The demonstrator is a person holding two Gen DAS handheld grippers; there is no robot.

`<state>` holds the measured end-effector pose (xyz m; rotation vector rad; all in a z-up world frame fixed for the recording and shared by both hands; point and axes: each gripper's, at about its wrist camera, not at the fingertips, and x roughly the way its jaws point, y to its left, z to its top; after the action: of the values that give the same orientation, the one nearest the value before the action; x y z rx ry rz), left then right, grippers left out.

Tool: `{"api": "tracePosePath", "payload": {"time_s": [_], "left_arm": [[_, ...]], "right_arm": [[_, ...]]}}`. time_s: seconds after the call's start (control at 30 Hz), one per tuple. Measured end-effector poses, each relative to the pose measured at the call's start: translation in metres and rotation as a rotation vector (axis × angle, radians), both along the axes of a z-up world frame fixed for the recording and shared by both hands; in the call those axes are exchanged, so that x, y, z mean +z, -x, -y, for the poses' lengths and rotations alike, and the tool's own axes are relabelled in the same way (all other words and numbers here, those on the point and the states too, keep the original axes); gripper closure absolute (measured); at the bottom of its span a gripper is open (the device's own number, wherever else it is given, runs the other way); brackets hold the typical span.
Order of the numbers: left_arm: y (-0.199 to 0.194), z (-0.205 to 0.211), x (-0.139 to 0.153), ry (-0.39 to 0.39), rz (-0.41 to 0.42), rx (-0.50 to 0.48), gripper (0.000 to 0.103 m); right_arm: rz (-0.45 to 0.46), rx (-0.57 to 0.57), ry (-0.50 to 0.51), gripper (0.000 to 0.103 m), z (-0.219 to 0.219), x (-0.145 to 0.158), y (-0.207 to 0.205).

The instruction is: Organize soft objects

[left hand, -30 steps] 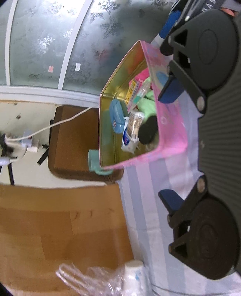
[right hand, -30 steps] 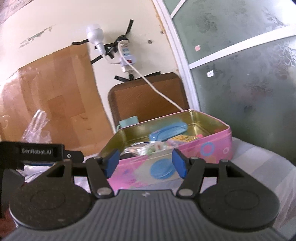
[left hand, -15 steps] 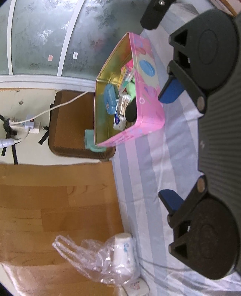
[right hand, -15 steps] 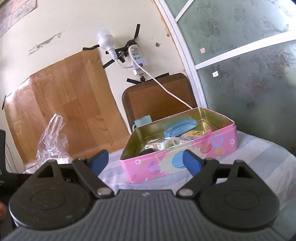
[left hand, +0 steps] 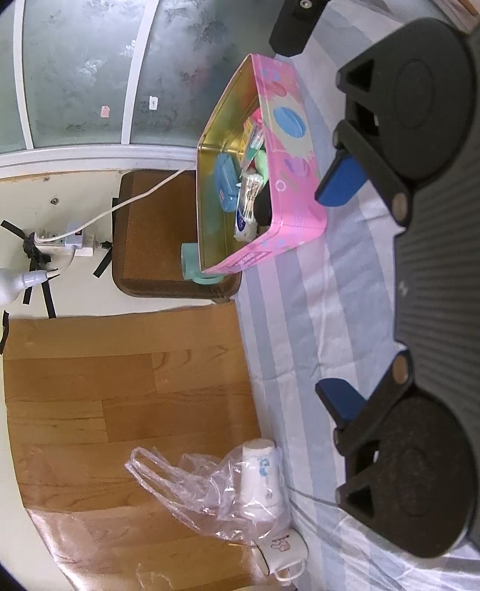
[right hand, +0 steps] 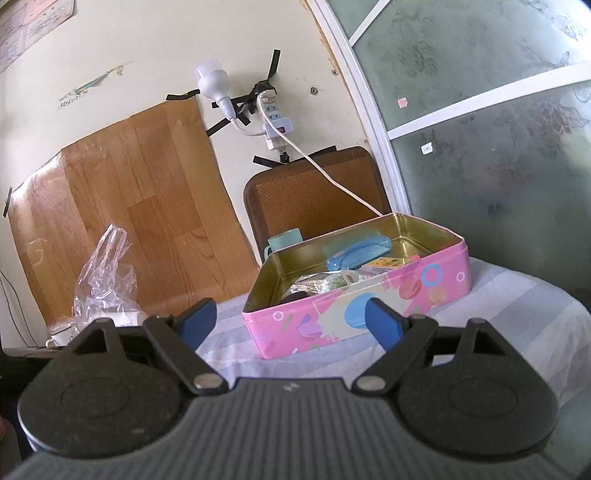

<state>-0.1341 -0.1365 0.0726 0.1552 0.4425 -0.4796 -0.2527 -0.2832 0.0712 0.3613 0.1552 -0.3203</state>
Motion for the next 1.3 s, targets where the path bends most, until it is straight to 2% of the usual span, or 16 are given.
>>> {"api": "tracePosePath", "payload": {"time_s": [0.4,0.7,0.87,1.3], "left_arm": [[0.0,0.0,-0.004,-0.042,0.012,0.027,0.0],[-0.009,0.0,-0.011,-0.048,-0.045,0.042,0.0],[-0.011,0.004,-0.015,-0.08,-0.044,0.065,0.0],[-0.014,0.005,-0.02,-0.09,-0.064,0.074,0.0]], "right_arm": [[0.011,0.0,-0.033,0.013,0.007,-0.003,-0.008],[-0.009,-0.014,-0.047,0.013,0.007,-0.01,-0.014],[-0.013,-0.022,-0.055,0.013,0.007,-0.012,-0.017],[-0.018,-0.017,-0.06,0.012,0.008,-0.015,-0.018]]}}
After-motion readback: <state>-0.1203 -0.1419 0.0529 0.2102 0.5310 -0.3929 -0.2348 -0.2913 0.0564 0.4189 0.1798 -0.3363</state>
